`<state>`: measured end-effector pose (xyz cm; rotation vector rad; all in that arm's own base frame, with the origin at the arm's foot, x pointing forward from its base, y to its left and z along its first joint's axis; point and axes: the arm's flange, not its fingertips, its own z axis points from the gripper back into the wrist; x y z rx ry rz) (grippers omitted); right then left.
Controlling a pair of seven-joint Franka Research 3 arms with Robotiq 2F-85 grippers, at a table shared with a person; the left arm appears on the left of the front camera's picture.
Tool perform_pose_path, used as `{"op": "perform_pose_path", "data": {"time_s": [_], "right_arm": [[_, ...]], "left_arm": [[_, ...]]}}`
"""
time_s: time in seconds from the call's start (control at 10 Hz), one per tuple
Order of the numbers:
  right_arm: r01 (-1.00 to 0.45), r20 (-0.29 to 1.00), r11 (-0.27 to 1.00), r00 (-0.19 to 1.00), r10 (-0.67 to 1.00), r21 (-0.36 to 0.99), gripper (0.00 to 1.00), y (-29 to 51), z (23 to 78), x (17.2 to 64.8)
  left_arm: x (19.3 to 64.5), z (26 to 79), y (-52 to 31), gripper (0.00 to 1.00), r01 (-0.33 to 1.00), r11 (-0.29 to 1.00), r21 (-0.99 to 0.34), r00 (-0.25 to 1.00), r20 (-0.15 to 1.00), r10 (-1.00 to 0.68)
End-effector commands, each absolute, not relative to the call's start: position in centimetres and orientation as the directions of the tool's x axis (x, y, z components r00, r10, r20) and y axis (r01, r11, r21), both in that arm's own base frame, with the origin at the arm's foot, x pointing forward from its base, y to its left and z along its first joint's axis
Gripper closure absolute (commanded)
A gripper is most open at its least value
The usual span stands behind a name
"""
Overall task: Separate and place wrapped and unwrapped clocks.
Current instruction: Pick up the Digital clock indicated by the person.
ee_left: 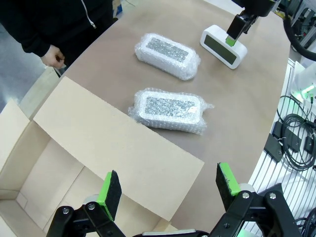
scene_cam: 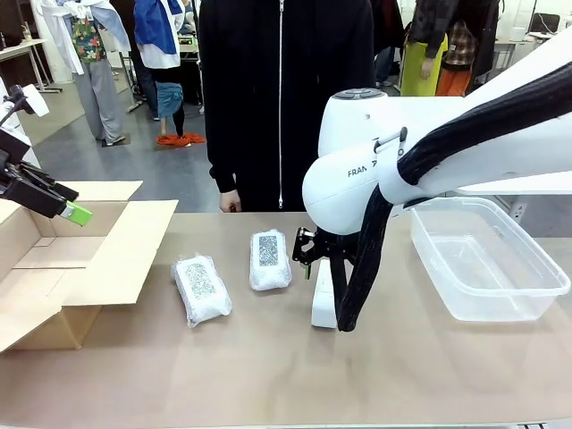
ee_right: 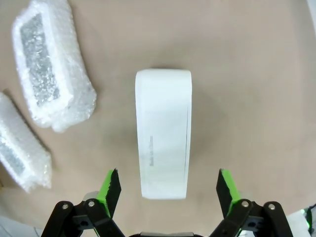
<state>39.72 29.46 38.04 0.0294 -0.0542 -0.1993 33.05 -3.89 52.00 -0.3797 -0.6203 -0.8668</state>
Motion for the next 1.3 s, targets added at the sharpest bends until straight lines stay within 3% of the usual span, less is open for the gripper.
{"op": "perform_pose_path", "data": {"time_s": [0.0,0.9,1.0,1.1,1.2], "right_arm": [[0.227,0.05,0.974,0.973,-0.227,0.0,0.0,30.5,37.5,41.2],[0.275,0.015,0.961,0.961,-0.275,-0.022,0.0,30.7,33.8,42.6],[0.281,0.03,0.959,0.959,-0.281,-0.027,0.17,30.6,33.8,42.7],[0.278,0.024,0.961,0.96,-0.277,-0.015,0.18,30.5,33.8,42.6],[0.273,0.024,0.962,0.962,-0.272,-0.012,0.35,30.6,33.7,42.6]], "left_arm": [[33.2,51.9,-3.8,0.0,0.806,0.587,-0.069,0.481,0.654,-0.584],[33.2,51.9,-3.8,0.0,0.806,0.587,-0.069,0.481,0.654,-0.584],[33.2,51.9,-3.8,0.0,0.806,0.587,-0.069,0.481,0.654,-0.584],[33.2,51.9,-3.8,0.0,0.806,0.587,-0.069,0.481,0.654,-0.584],[33.2,51.9,-3.8,0.0,0.806,0.587,-0.069,0.481,0.654,-0.584]]}}
